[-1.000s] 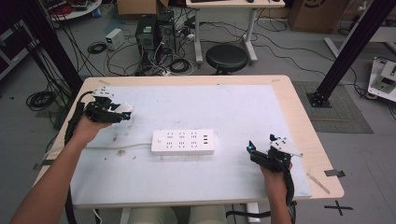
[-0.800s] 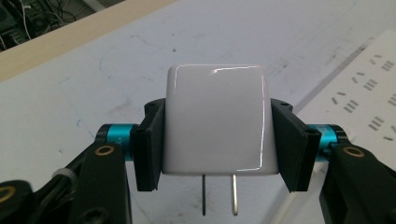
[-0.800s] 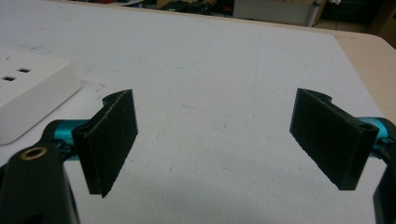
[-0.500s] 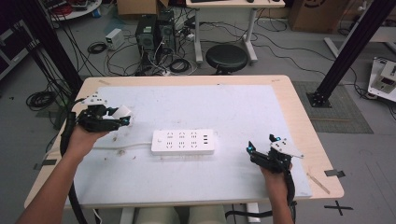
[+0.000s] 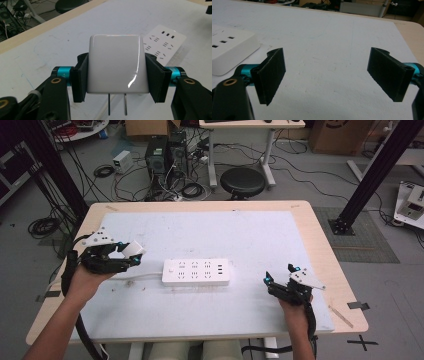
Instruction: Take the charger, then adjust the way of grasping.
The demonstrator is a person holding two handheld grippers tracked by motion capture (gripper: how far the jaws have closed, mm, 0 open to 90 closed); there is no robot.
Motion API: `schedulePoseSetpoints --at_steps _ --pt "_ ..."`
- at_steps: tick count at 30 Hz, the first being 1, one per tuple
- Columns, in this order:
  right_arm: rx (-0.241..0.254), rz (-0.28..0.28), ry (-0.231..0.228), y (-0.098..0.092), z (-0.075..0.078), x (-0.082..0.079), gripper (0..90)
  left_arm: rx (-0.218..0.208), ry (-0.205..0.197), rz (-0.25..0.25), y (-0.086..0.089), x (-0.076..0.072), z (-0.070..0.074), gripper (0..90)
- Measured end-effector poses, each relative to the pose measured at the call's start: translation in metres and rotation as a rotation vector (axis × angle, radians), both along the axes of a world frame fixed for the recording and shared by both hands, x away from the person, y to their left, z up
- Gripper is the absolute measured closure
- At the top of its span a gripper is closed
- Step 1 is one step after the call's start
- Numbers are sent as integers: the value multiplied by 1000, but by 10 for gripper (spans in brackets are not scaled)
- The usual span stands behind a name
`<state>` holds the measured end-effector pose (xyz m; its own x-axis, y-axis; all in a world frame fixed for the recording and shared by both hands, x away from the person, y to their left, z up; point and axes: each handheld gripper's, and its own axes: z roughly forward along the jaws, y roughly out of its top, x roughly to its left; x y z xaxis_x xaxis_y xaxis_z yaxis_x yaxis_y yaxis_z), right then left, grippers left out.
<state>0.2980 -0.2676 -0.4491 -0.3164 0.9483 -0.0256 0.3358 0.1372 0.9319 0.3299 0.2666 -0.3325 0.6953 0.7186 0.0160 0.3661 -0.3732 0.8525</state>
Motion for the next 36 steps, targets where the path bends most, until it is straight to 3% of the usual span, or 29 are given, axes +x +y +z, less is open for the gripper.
schedulePoseSetpoints --at_steps 19,26,34,36 --pt "27 79 -12 -4 0 -1 155 35 -30 -147 -34 -25 0 425" --pt "59 86 15 -7 1 1 155 57 -41 -186 -45 -31 0 425" --pt "50 158 30 -3 18 -2 155 79 -43 -232 -56 -35 -3 425" --pt "44 216 43 2 28 -1 158 88 -47 -244 -59 -36 -4 425"
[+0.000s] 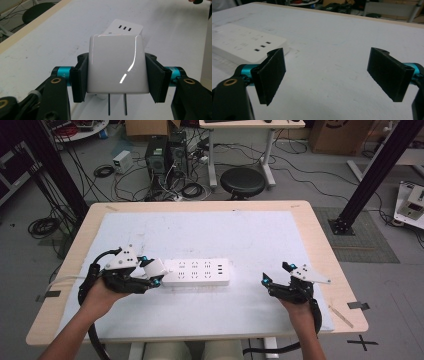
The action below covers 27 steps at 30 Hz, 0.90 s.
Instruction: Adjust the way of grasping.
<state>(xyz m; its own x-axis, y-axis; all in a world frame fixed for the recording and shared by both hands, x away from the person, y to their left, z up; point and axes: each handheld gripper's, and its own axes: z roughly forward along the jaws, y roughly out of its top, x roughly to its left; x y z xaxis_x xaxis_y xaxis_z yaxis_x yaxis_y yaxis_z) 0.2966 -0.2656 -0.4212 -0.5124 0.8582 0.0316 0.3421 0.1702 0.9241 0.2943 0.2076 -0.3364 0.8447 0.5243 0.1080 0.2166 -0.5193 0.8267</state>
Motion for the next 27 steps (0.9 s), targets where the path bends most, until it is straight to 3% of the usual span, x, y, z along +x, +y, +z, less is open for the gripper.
schedulePoseSetpoints --at_steps 5,9,18,27 --pt "4 70 24 9 14 1 166 11 -7 -20 -7 -3 -2 425" --pt "35 136 80 16 25 2 168 38 -16 -40 -11 -4 -2 425" --pt "79 245 153 27 36 4 168 85 -39 -95 -22 -9 -3 425" --pt "112 336 190 46 46 0 175 122 -89 -159 -37 -15 -8 425"
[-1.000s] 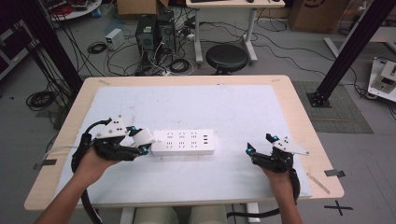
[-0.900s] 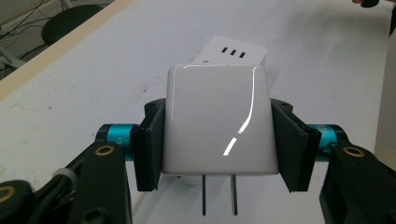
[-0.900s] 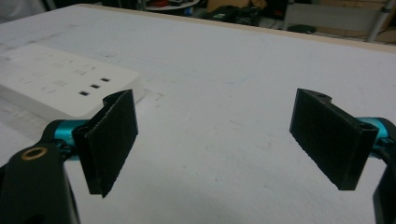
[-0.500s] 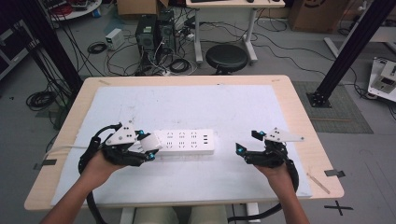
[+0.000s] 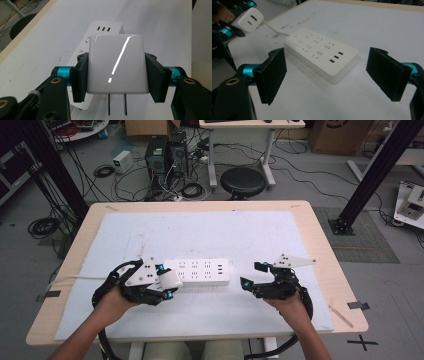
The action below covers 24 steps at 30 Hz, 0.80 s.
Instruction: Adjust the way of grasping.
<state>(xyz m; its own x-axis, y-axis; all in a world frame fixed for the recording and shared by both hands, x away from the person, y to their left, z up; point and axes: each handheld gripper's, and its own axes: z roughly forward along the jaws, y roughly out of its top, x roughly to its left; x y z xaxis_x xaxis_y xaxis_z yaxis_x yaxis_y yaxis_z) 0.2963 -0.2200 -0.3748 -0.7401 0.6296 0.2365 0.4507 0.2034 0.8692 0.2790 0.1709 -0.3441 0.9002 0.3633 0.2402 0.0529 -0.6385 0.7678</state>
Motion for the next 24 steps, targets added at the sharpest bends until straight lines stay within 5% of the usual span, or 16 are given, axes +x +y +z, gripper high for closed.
schedulePoseSetpoints --at_steps 16,24 --pt "13 100 83 32 -20 -6 187 98 -73 -66 -32 -11 -35 425" --pt "38 125 117 39 -24 -6 187 123 -119 -70 -41 -14 -40 425"
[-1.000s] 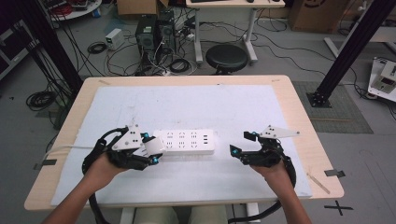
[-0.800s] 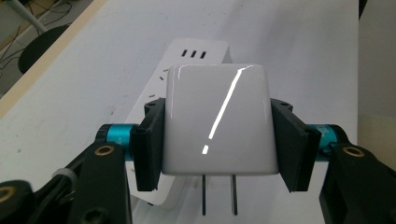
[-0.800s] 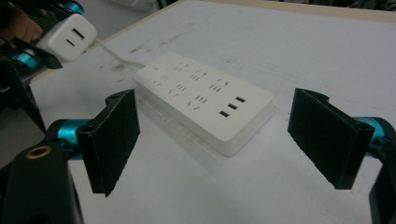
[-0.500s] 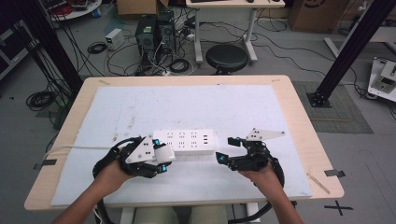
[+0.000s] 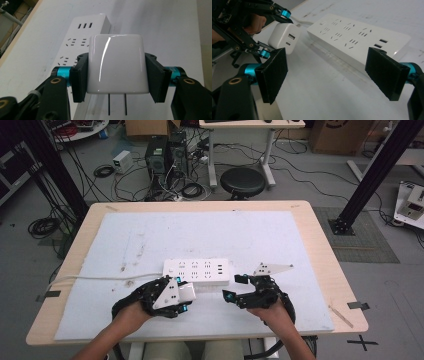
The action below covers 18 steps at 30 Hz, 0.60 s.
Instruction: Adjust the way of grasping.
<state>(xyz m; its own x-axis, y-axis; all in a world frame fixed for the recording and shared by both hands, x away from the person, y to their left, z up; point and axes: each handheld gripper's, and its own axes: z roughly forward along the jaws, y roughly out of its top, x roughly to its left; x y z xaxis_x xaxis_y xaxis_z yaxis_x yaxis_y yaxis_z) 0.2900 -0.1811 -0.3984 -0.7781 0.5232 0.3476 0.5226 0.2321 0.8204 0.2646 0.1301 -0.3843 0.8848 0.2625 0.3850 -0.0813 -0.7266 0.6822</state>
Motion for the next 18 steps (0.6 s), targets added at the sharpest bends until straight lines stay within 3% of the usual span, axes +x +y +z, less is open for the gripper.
schedulePoseSetpoints --at_steps 7,18 --pt "13 44 47 12 -2 2 187 32 -53 -6 -7 -4 -4 425" --pt "51 79 140 17 -5 6 188 30 -107 -20 -16 -6 -5 425"
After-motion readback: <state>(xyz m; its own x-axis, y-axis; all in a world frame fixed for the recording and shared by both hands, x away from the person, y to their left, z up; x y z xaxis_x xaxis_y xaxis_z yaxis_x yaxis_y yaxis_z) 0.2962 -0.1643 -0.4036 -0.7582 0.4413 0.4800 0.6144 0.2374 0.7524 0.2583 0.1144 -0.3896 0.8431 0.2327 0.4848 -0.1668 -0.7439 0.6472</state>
